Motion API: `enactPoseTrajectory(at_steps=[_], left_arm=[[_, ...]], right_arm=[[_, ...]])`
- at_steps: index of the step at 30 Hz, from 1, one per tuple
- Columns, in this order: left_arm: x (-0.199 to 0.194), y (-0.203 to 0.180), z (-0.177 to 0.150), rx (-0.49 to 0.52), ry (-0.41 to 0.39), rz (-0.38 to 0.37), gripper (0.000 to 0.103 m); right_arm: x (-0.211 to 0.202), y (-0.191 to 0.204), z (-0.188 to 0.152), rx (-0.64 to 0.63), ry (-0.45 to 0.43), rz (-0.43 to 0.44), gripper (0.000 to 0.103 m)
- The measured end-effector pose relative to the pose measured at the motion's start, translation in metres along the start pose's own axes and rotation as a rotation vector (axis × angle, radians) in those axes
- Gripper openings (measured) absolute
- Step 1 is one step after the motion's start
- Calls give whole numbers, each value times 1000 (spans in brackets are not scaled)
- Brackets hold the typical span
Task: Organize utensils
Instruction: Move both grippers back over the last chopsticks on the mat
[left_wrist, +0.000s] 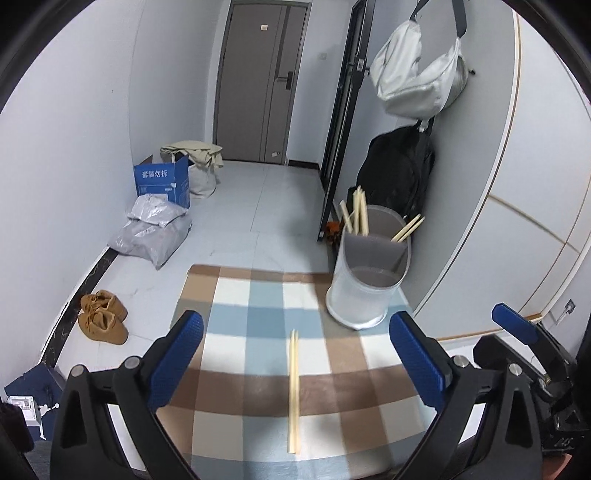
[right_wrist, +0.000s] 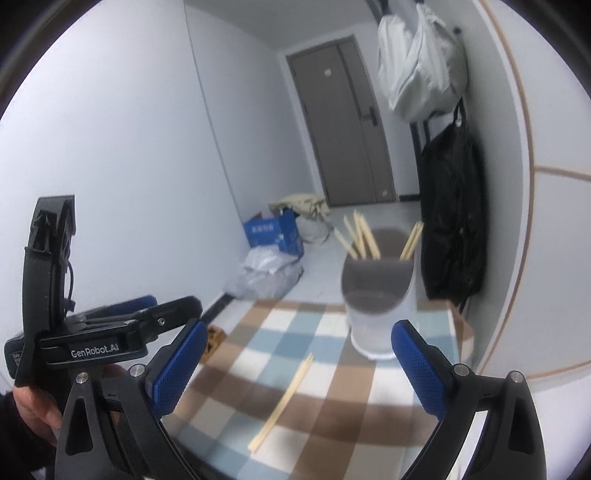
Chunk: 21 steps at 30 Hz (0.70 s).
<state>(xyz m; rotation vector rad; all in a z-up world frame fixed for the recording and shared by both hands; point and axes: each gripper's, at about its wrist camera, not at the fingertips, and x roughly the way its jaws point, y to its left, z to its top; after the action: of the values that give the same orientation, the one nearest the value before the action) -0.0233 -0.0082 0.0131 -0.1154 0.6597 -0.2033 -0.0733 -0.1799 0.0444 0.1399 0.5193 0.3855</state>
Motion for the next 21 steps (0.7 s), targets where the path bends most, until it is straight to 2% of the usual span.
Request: enactPoseTrajectory(at_steps=[4,8,10,13,15,17,21], left_arm=[[19,13,-12,0,53,-1,98],[30,27,-26,-22,81,22,98],[36,35,-29,-34,99,52,98],[42,50,-24,-101,126,43,98],[45,57,-22,-123,133,47,98],[48,63,-20,-153,146,45,98],[56,73,-19,-193,166,41,98]], right_arm=[[22,4,-20,-4,89,-4,99],[50,-2,-34,26,204,-6,78],[67,-6,-38,43,271,-28,75],[92,-14,-41,82,347,-25,69],[109,-17,-42,93,389,-28,56],[125,-18,-43,96,432,-25,49],[162,-14,-46,87,527,-14,45]])
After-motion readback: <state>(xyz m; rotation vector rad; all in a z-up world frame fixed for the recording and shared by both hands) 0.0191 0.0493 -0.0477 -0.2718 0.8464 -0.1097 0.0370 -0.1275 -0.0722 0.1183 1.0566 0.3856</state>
